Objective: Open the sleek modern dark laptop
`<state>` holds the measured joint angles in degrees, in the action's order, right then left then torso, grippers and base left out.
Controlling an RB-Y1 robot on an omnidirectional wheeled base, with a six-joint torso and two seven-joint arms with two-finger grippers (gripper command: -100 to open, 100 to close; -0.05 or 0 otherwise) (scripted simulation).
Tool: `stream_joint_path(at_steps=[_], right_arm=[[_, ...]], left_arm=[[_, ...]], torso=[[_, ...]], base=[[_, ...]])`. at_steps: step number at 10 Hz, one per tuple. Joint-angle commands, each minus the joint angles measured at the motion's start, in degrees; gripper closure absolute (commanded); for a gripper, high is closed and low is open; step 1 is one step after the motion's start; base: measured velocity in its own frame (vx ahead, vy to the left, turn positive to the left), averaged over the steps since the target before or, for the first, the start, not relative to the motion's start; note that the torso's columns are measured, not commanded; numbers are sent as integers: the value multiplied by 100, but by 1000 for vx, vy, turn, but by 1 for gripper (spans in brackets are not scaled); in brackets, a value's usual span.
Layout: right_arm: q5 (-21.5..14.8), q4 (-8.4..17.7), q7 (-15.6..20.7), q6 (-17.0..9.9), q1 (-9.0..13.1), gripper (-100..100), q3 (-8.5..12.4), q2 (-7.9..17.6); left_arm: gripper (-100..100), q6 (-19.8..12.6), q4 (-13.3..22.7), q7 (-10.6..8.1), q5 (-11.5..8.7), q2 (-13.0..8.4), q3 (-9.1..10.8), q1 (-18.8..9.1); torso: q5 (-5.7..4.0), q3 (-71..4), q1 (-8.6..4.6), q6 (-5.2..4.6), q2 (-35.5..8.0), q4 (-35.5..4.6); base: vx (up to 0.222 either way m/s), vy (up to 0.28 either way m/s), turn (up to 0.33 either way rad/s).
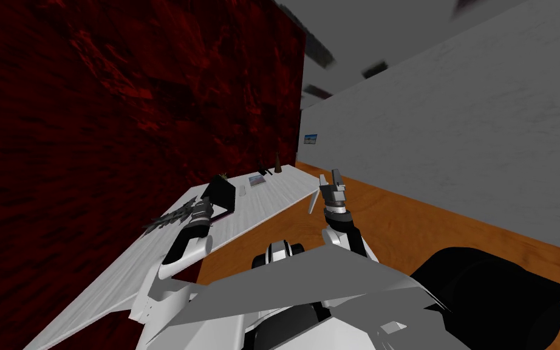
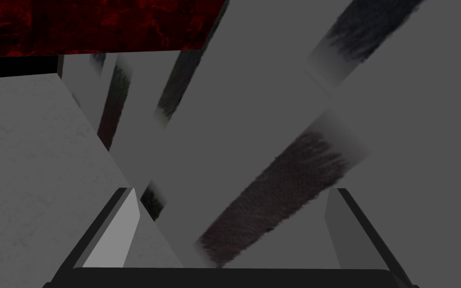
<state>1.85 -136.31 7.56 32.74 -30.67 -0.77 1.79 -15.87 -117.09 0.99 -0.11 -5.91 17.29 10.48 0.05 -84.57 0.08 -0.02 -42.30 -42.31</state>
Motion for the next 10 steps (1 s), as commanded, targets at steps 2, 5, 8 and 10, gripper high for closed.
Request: stream_joint_path(at_steps=[2,5,8,10], right_arm=[[0,0,0,0,0,0,0,0],[0,0,0,0,0,0,0,0],[0,0,0,0,0,0,0,0],[0,0,0,0,0,0,-1,-1]], left_arm=[[100,241,324,-280,-250,212,3,-127],[100,569,738,-620,-569,488,2,-295],[100,814,1049,-876,-808,695,2,-422],[-100,746,968,-825,-756,421,-8,-383]], torso=[[-12,3,-24,-1,-3,-3],[-12,5,-17,-2,-8,-6],[-6,0,-12,2,2,2],[-10,-3,-26,2,6,3]], base=[[-24,80,56],[-34,100,37],[-41,100,38],[-13,23,-2]])
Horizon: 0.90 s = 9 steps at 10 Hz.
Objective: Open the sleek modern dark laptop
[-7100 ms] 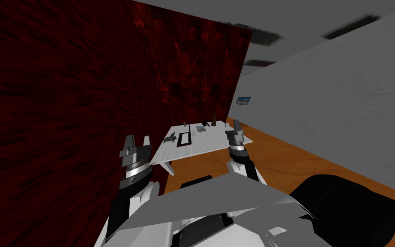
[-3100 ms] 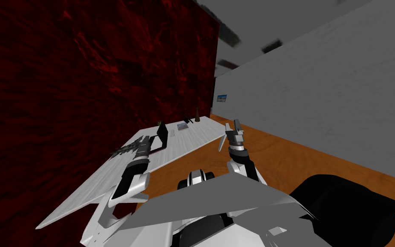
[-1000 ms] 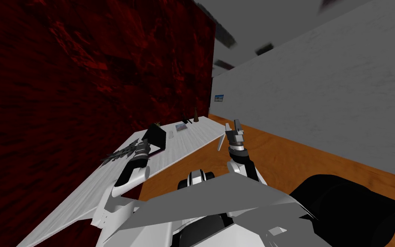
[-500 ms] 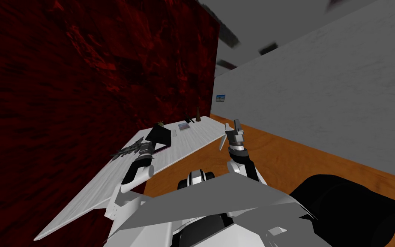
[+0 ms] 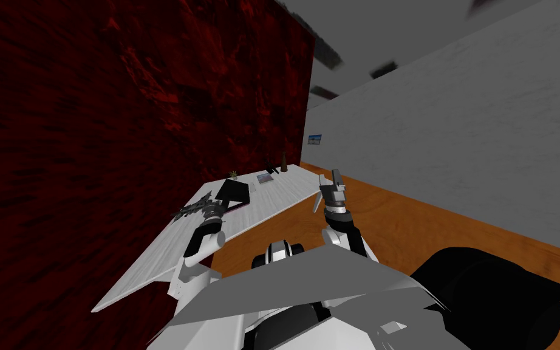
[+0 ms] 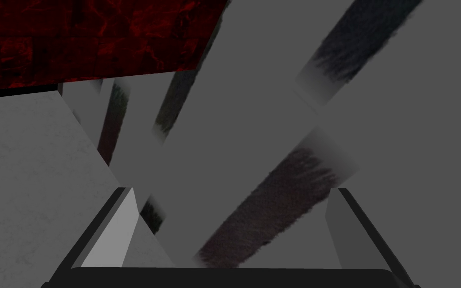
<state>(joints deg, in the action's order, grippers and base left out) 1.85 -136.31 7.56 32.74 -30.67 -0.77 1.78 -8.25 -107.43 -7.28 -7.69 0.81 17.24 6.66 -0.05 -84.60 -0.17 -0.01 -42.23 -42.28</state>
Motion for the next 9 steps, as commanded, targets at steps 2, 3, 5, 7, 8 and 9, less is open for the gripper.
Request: stream_joint_path(at_steps=[2,3,5,7,8,9], right_arm=[[0,0,0,0,0,0,0,0],[0,0,0,0,0,0,0,0],[0,0,0,0,0,0,0,0],[0,0,0,0,0,0,0,0],[0,0,0,0,0,0,-1,-1],[0,0,0,0,0,0,-1,-1]], left_arm=[[-100,-50,6,7,7,-551,-10,-2],[-100,-72,8,11,10,-684,-14,-2],[-100,-147,16,22,21,-924,-28,-5],[-100,-330,24,47,47,-961,-61,-10],[-100,-425,28,61,60,-868,-78,-13],[-100,-516,32,74,72,-842,-94,-16]], torso=[[1,-1,5,1,1,1],[3,0,12,0,-1,0],[4,3,19,0,-5,-2],[4,3,15,0,-5,-1],[3,3,9,0,-5,-1],[3,2,10,0,-3,0]], base=[[2,-9,-5],[4,-15,-6],[6,-11,-14],[7,-29,-25],[14,-43,-36],[12,-41,-39]])
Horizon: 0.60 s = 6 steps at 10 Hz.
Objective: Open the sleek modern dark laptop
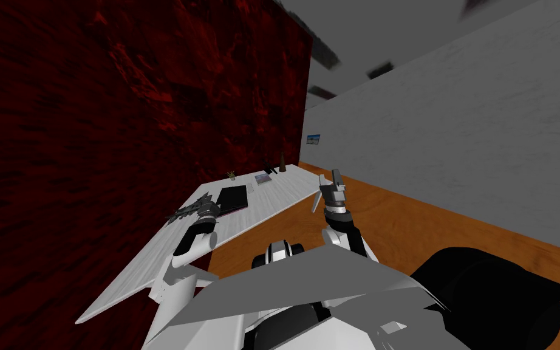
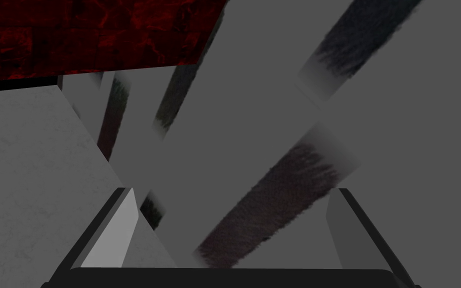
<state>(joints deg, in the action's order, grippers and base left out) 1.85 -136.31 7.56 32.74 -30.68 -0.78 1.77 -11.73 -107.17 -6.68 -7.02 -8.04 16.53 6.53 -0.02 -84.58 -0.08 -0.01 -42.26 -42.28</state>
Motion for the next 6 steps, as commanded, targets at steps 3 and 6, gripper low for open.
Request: stream_joint_path(at_steps=[3,6], right_arm=[[0,0,0,0,0,0,0,0],[0,0,0,0,0,0,0,0]], left_arm=[[-100,-464,19,56,47,-46,-76,-13],[-100,-605,22,76,66,298,-100,-15]], torso=[[3,1,10,1,-2,-1],[3,1,11,1,-2,-1]], base=[[13,-40,-34],[11,-28,-17]])
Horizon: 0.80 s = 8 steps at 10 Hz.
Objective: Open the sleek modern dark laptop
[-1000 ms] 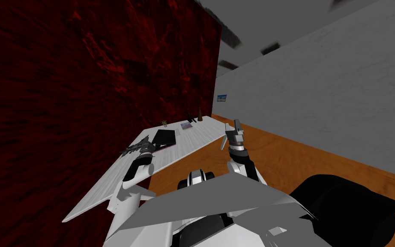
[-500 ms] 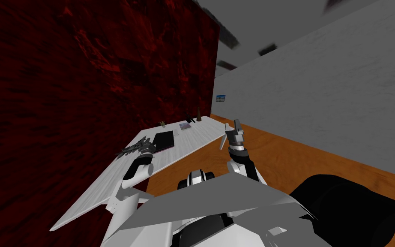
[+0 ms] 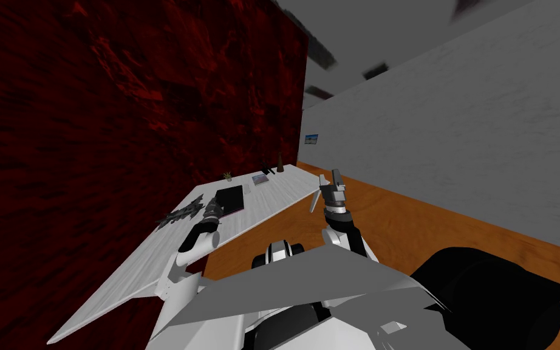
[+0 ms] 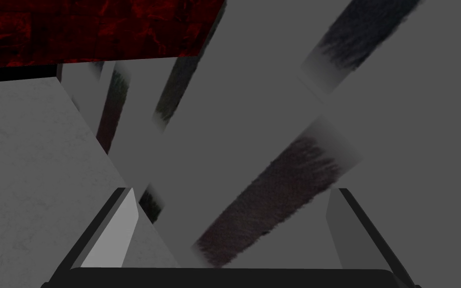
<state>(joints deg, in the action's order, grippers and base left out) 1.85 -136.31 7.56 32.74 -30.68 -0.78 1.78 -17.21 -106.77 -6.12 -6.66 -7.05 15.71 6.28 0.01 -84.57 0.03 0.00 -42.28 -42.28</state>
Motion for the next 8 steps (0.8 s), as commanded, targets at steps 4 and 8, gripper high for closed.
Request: stream_joint_path(at_steps=[4,8], right_arm=[[0,0,0,0,0,0,0,0],[0,0,0,0,0,0,0,0]], left_arm=[[-100,-106,-39,26,38,512,-31,29],[-100,-490,-413,-12,-30,454,152,54]], torso=[[0,1,-1,0,-2,0],[-3,6,-11,-1,-11,-3]], base=[[2,-4,-3],[43,8,-52]])
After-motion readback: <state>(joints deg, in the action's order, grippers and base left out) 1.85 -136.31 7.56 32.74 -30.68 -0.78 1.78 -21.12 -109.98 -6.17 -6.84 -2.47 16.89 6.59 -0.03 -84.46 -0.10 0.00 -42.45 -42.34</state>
